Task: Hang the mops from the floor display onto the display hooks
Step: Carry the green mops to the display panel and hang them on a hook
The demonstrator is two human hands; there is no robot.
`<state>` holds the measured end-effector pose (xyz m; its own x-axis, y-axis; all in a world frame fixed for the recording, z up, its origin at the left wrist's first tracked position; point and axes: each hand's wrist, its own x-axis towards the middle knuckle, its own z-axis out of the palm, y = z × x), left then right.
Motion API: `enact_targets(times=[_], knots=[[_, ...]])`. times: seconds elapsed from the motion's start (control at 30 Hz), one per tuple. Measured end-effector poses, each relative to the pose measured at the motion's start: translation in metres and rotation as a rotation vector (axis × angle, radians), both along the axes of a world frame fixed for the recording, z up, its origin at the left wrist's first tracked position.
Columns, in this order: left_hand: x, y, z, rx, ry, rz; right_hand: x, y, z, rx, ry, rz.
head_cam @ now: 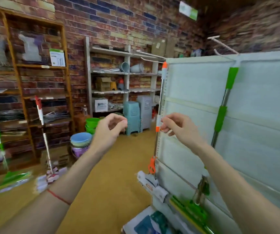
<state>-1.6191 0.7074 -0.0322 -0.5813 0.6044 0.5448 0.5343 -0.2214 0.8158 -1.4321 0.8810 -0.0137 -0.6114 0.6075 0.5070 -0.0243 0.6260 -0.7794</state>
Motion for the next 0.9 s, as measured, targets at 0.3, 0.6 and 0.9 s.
enact_targets(times=[0.3, 0.6, 0.9], knots=[[0.033, 0.141, -0.001, 0.02, -0.057, -0.363, 0.091, 0.066, -0.009, -0.062, 0.043, -0.343], [0.059, 0.214, 0.015, 0.056, -0.064, -0.612, 0.132, 0.071, 0.01, -0.026, 0.045, -0.589], [0.056, 0.238, 0.027, 0.095, -0.072, -0.783, 0.133, 0.055, 0.019, -0.021, 0.068, -0.736]])
